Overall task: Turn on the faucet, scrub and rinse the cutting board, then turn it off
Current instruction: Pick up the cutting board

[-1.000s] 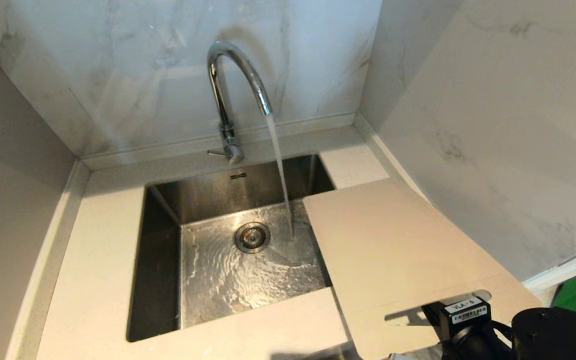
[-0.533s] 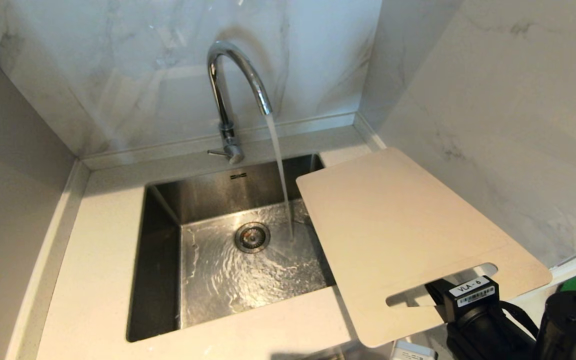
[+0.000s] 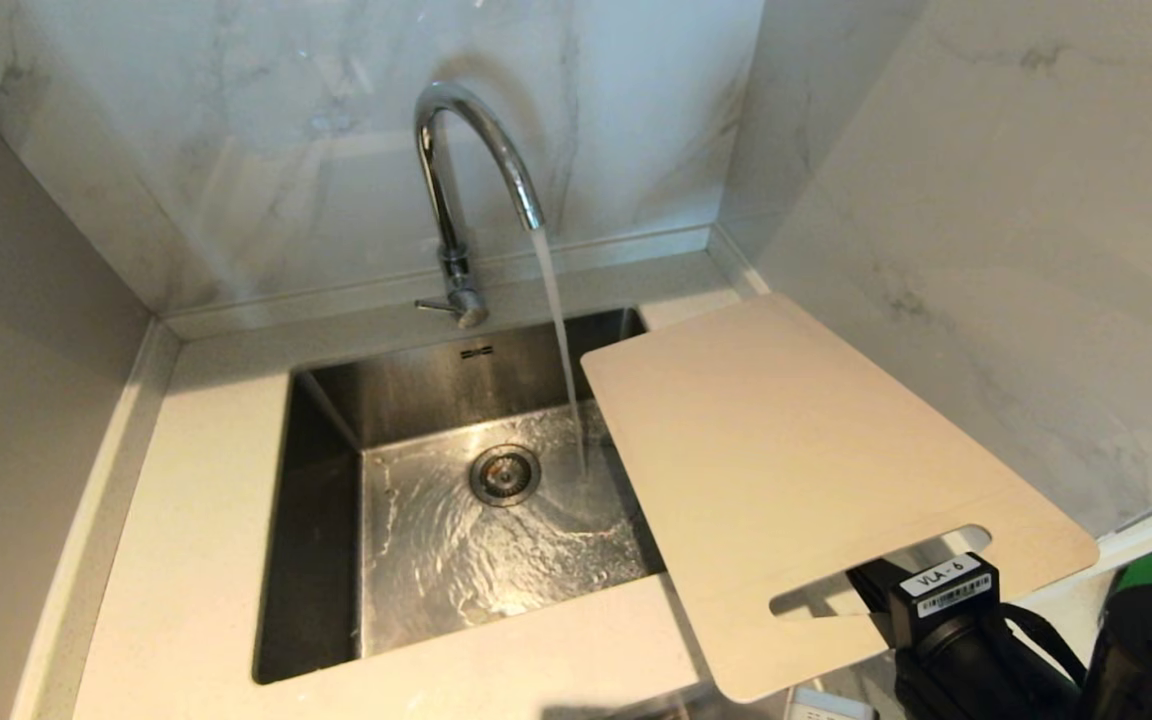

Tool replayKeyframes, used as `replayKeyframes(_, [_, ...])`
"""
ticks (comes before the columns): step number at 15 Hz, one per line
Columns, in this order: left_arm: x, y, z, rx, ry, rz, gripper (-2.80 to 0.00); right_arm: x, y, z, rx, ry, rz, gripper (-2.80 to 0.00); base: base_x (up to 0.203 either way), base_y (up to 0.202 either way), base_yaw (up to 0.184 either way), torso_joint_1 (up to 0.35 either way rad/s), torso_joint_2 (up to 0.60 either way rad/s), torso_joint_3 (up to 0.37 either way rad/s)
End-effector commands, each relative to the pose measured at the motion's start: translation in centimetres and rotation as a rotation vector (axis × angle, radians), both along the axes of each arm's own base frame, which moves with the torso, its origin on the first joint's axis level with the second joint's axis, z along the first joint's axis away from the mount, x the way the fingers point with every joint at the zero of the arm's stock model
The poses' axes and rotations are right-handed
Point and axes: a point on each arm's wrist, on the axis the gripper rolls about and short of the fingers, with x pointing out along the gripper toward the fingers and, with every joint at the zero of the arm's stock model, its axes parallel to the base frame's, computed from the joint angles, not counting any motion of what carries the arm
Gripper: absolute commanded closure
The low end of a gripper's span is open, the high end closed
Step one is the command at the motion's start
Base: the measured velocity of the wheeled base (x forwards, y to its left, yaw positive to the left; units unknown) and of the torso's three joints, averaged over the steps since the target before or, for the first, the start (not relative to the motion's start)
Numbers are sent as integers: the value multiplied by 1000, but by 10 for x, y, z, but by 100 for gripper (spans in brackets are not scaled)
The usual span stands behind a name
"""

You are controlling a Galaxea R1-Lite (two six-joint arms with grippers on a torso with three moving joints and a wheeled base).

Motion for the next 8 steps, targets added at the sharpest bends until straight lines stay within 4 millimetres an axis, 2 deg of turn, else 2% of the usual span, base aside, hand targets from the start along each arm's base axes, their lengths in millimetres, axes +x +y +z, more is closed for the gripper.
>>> replayKeyframes(1, [0,0,0,0,-2,0,0,-3,-1,-1,-9,-5,4,0,0,0,0,0,0,0])
replayKeyframes(8, [0,0,0,0,-2,0,0,-6,4,4,-60,-35,112,0,0,0,0,0,0,0])
